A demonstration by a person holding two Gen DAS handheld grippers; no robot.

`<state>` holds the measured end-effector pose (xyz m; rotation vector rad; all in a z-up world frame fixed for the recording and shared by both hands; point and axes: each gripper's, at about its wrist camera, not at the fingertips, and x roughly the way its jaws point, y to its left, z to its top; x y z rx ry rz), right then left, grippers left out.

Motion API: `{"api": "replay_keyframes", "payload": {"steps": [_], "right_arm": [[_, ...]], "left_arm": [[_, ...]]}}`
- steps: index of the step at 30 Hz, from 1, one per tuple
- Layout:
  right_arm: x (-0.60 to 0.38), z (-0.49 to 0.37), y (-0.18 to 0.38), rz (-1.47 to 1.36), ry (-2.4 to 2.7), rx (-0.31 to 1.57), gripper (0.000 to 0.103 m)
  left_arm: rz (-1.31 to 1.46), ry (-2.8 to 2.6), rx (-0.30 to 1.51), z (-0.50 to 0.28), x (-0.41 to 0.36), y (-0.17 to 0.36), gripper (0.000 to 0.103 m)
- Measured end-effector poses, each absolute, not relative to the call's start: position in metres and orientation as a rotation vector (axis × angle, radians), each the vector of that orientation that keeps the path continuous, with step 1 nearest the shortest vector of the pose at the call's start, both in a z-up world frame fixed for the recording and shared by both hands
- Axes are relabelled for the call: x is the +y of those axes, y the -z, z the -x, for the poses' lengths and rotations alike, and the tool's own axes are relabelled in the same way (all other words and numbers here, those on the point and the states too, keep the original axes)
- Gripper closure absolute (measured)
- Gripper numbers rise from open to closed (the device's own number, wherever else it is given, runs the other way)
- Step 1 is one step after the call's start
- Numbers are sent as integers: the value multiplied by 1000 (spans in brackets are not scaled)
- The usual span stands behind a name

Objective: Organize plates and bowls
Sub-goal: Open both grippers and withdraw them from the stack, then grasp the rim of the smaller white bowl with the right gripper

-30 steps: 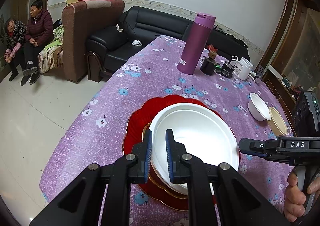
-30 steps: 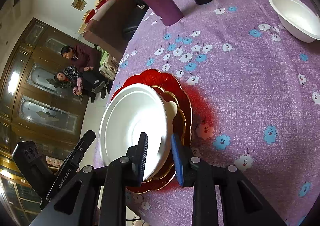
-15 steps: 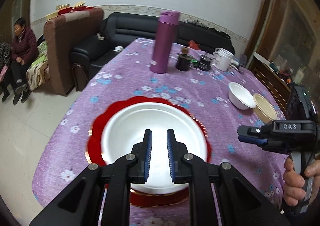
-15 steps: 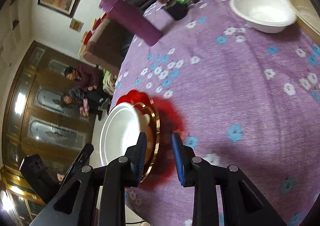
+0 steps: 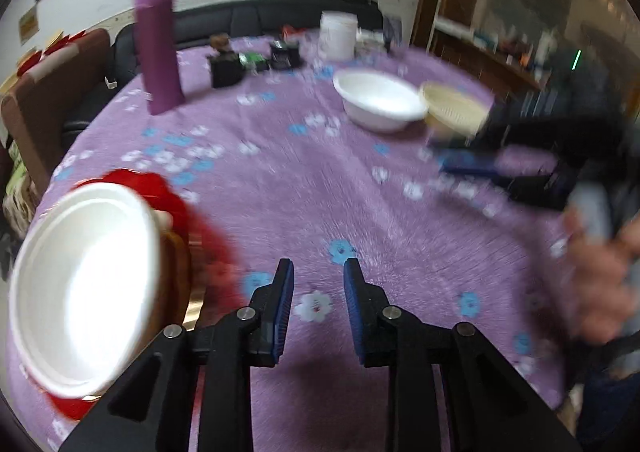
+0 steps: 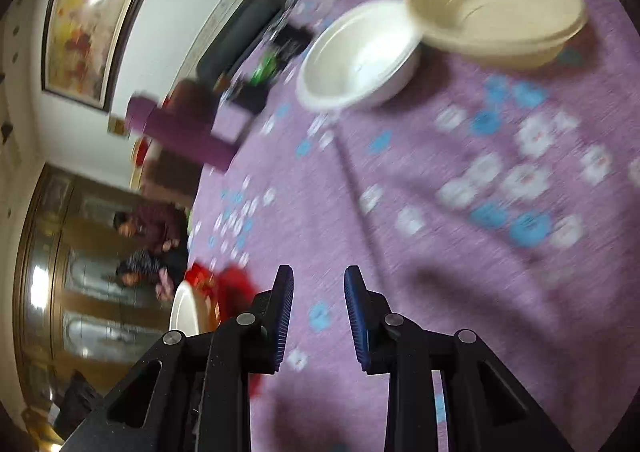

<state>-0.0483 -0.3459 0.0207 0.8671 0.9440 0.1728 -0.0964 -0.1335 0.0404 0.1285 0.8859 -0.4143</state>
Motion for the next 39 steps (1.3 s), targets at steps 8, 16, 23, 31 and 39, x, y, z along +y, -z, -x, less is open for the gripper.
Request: {"api": "replay_keyframes", "payload": {"steps": [8,16,23,31,39], "right_arm": [[-390,3,-41,-807,2,880,74],[-392,-47,-15,-875,53,900,74],[-386,-33,-17,-857,11,891,96],[-375,62,-28,-806,-170,942,96],[-383,118,-1,-794,-238,1038,94]], "left_arm": [[-181,412,928,86,-163,-10,78],[-171,437,922,86,-162,-9,76],[-143,437,913,84,-158,-11,76],[-68,488,910,99,-139,-32,76],[-104,513,833,108,-151,-59,63]]}}
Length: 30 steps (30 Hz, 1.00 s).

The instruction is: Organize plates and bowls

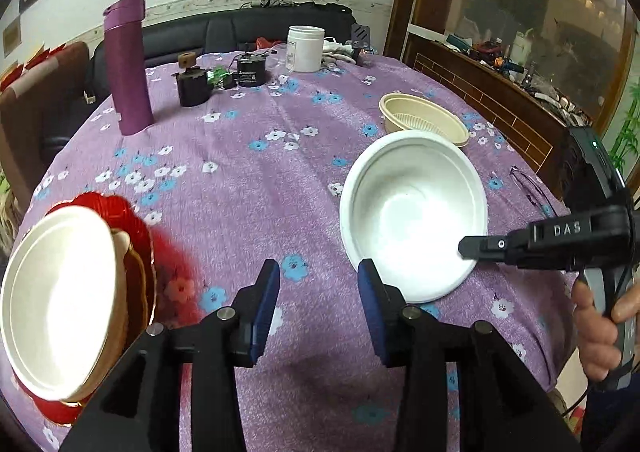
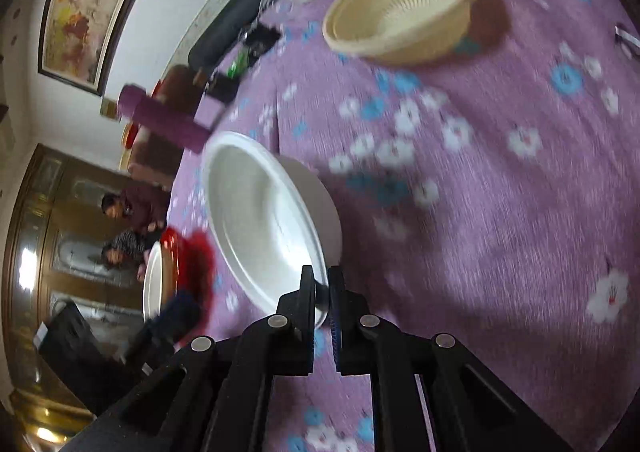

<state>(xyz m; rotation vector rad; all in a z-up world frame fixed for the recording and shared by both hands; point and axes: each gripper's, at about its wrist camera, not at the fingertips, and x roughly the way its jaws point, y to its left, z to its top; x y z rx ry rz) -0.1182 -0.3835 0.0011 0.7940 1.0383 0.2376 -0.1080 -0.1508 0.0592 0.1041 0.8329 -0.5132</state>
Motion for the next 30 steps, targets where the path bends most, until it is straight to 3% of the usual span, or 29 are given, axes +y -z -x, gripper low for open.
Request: {"api": "replay_keyframes", "payload": {"steps": [3,17,20,23,24,26,30], "right_arm": [[-384,120,1,-786,-226,1021,93],[-388,127,-13,-622,-115,942,84],[-389,129,-17,-563,-75,916,77],[-387,130,-17,-525,-57,899,77],[-385,129,-16,-513,-57,897,77],[-382,130,-17,-513,-69,880,88],[-376,134,-22,-494,-55,863,87]], "left_arm": [[-108,522,861,98,-161,-56,56],[-116,560,887,65,-200,-47,56],[-137,564,885,65,-209,-43,66],[-164,563,878,68,-216,-39,85],[-173,564,873,69,-218,-38,87],[-208,541,835,76,-220,-40,87],[-230,518,781,87,-215,-49,87]]}}
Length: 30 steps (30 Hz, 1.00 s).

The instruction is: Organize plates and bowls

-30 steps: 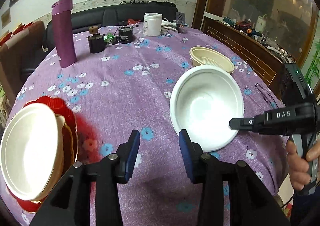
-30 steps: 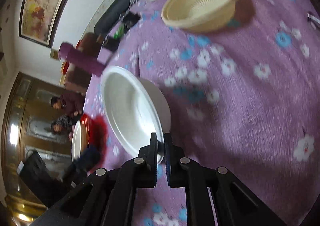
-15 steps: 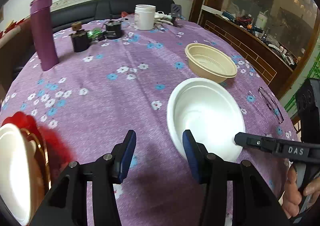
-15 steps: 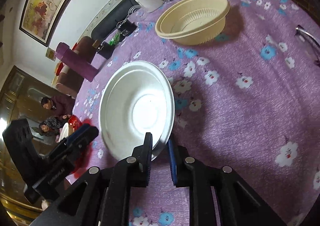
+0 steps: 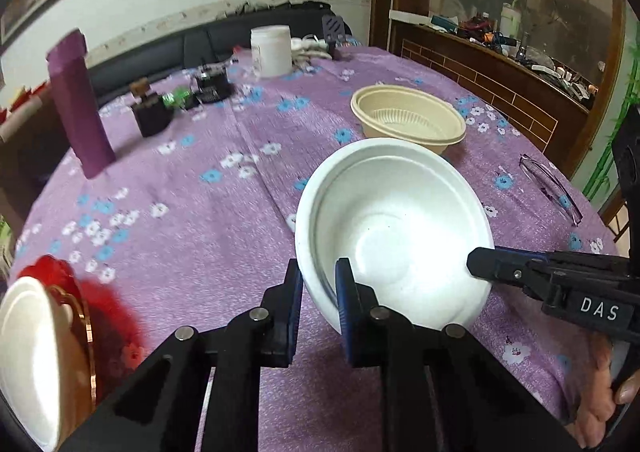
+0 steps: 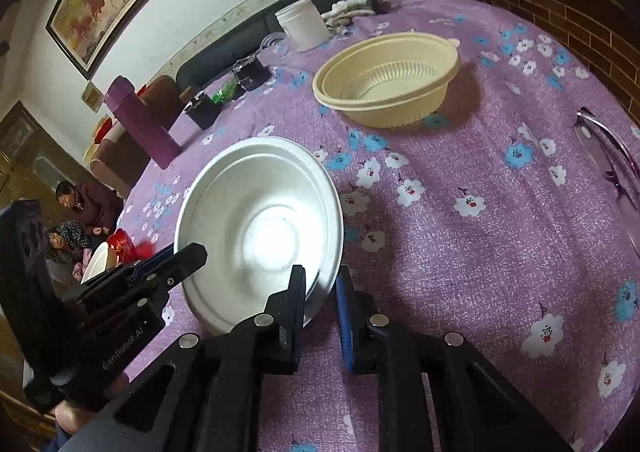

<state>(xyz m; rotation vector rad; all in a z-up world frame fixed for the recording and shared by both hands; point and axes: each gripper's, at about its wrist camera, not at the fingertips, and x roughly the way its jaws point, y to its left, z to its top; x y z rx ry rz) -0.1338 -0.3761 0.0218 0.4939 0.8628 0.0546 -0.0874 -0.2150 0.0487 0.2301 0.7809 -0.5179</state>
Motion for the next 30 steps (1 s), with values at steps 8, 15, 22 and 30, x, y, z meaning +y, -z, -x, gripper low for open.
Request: {"api": "replay_keyframes", "payload": {"steps": [8,15,22,30], "right_arm": [[-355,140,-28,-495,-122,874,87],[-329,136,-23,-469,-181,906,87],[-318,135,-21,-450,-184,920,87],[-312,133,-25,-438,-178,922,87]], "left_arm": [[-271,438,723,109,-190,-53,87],[-261,390,722,115,-166,-47,87],[-252,382,721,115,-157,-44,87],[-258,369,691,119,-154,-46,87]]}}
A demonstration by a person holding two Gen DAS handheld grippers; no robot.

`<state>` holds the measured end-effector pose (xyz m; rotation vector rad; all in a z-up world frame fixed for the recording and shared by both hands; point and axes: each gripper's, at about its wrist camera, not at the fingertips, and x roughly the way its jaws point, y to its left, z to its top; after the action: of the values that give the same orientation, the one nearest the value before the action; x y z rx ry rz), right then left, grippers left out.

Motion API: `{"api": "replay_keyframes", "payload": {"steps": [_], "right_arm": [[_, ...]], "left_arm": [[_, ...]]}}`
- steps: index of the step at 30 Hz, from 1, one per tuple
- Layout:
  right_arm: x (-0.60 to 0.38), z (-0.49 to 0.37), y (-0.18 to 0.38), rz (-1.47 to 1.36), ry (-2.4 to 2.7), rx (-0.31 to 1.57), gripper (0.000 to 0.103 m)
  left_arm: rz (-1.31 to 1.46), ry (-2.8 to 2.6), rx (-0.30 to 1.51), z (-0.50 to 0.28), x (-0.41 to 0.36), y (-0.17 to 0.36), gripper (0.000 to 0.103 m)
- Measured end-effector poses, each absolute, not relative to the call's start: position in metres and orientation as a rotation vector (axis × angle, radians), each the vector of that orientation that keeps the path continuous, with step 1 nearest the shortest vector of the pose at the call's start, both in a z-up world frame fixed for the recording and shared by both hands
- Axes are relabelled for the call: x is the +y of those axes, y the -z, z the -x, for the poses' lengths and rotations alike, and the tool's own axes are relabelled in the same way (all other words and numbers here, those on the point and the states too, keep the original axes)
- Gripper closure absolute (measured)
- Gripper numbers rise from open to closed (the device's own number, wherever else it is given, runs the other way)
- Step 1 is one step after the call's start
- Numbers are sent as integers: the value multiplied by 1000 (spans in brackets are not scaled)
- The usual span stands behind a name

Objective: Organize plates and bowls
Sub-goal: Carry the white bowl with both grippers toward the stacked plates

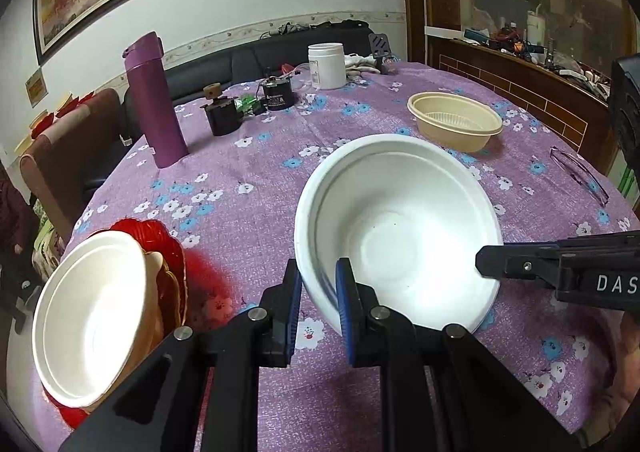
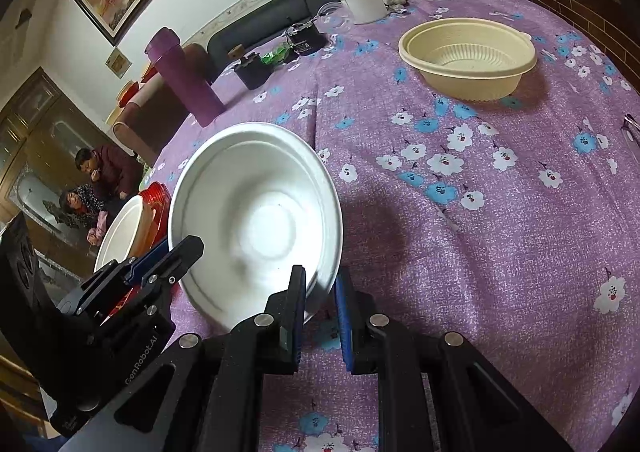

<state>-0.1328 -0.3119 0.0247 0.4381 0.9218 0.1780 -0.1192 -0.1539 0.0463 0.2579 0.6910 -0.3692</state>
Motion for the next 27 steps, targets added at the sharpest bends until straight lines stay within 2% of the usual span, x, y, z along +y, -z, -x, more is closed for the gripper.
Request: {"api": "replay_keyframes", "payload": {"steps": [27], "right_arm": [[-272,114,-63,-351,-238,885,87]], "left_arm": [[-167,303,612,122,-107,-78,87]]}}
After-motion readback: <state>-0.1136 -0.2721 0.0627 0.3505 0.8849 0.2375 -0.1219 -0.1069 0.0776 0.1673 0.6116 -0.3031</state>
